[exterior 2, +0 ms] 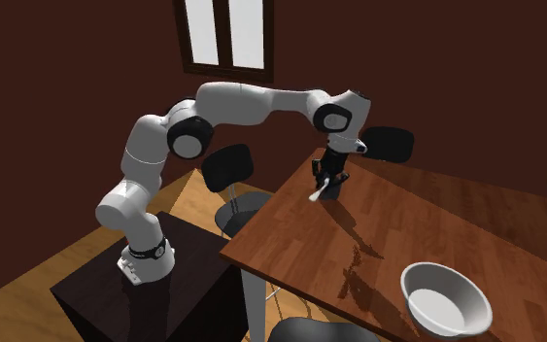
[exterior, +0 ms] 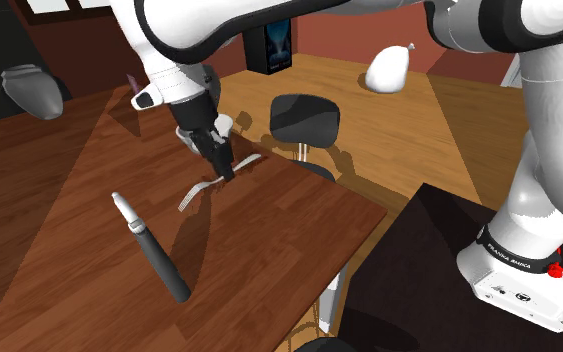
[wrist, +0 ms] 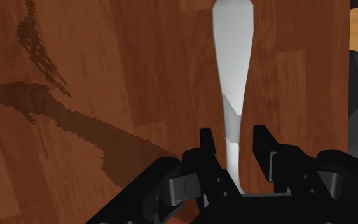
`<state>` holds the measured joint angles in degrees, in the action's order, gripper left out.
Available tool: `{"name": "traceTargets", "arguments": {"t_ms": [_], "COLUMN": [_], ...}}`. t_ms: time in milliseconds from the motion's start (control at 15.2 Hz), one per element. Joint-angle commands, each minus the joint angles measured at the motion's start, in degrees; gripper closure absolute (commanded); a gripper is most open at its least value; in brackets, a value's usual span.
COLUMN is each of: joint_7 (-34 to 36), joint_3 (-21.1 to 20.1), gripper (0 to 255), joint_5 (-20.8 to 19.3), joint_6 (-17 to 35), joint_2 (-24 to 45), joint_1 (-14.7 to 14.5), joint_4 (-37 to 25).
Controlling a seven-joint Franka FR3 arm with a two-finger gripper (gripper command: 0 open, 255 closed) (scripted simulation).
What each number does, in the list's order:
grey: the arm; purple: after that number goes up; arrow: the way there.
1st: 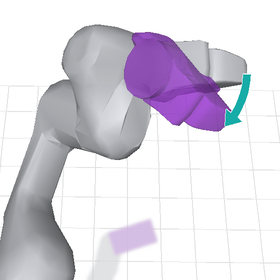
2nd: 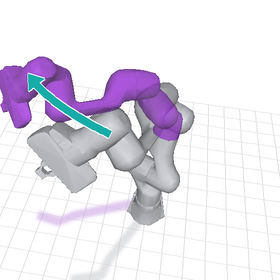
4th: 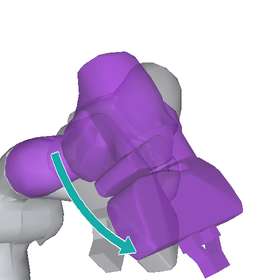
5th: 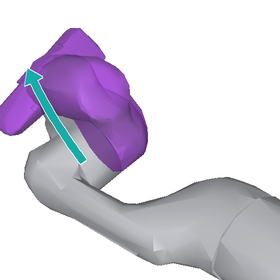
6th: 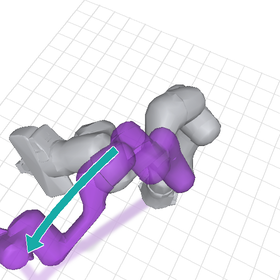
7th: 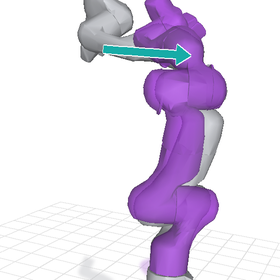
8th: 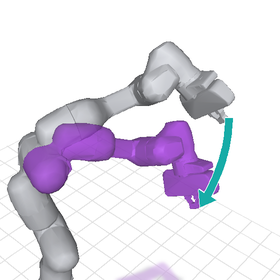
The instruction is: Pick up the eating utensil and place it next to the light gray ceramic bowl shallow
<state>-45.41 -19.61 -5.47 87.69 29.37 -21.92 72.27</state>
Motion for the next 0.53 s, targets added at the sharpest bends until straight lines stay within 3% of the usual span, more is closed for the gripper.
{"name": "traceTargets", "arguments": {"t_ms": [0, 462], "joint_7": [-2.6, -10.7], "joint_3": [0.6, 3.1], "gripper": [255, 255], "joint_5": [0.1, -0.6], "joint_6": [0.3, -0.2], "joint_2": [-1.2, -1.3], "joint_1": [2.2, 8.0], "joint_4": [1.6, 1.2]}}
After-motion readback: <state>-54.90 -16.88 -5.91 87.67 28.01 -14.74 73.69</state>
